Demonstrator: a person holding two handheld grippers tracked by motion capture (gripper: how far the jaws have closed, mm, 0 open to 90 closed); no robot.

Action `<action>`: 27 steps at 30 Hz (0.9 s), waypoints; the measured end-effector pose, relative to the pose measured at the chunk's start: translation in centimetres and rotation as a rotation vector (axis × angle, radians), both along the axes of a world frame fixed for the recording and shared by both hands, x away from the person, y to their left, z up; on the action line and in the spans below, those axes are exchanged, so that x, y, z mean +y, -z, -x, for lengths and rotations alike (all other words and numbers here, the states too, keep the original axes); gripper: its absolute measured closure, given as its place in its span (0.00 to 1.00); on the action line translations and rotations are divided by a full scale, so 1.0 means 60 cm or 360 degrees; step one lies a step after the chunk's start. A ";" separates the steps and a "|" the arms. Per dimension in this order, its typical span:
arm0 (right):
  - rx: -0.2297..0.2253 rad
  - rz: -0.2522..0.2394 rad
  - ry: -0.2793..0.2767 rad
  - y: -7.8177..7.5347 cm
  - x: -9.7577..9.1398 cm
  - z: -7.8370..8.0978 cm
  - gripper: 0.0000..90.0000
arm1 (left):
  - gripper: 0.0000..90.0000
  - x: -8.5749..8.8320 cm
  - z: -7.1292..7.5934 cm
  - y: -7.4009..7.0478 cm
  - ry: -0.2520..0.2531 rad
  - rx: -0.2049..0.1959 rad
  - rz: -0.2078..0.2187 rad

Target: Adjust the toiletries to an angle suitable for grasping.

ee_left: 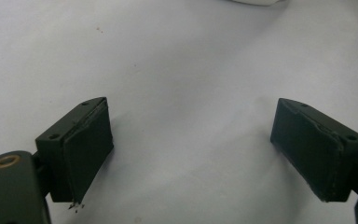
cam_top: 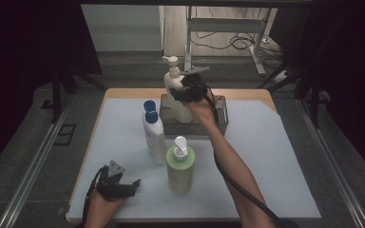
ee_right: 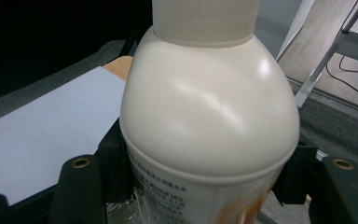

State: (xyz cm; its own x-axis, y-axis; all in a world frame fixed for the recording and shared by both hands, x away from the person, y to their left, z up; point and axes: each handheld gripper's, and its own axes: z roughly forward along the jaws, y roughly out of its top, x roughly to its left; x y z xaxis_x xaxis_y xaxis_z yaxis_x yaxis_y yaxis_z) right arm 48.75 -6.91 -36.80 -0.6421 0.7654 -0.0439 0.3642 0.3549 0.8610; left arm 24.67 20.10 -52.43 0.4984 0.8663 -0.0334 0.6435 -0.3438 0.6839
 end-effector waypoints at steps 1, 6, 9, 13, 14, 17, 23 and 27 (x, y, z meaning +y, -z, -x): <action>0.0002 0.0001 -0.0003 0.003 0.000 0.000 0.41 | 0.13 0.000 0.000 0.000 0.0000 0.0000 0.0001; 0.0029 0.0004 -0.0010 0.017 0.001 0.000 0.41 | 0.13 0.000 0.000 0.000 0.0000 -0.0001 0.0002; 0.0036 0.0002 -0.0018 0.022 0.001 0.003 0.41 | 0.13 0.000 0.000 0.000 0.0001 -0.0001 0.0002; 0.0055 0.0005 -0.0027 0.028 -0.001 0.007 0.41 | 0.14 0.000 0.000 0.000 0.0001 -0.0001 0.0002; 0.0055 0.0006 -0.0023 0.030 -0.001 0.008 0.41 | 0.13 0.000 0.000 0.000 0.0000 -0.0002 0.0001; 0.0061 0.0011 -0.0024 0.033 -0.003 0.010 0.41 | 0.13 0.000 0.000 0.000 0.0001 -0.0001 0.0002; 0.0085 0.0037 -0.0024 0.041 -0.008 0.015 0.41 | 0.13 0.000 0.000 0.000 0.0001 -0.0001 0.0001; 0.0098 0.0050 -0.0024 0.047 -0.010 0.019 0.41 | 0.13 0.000 0.000 0.000 0.0001 -0.0002 0.0001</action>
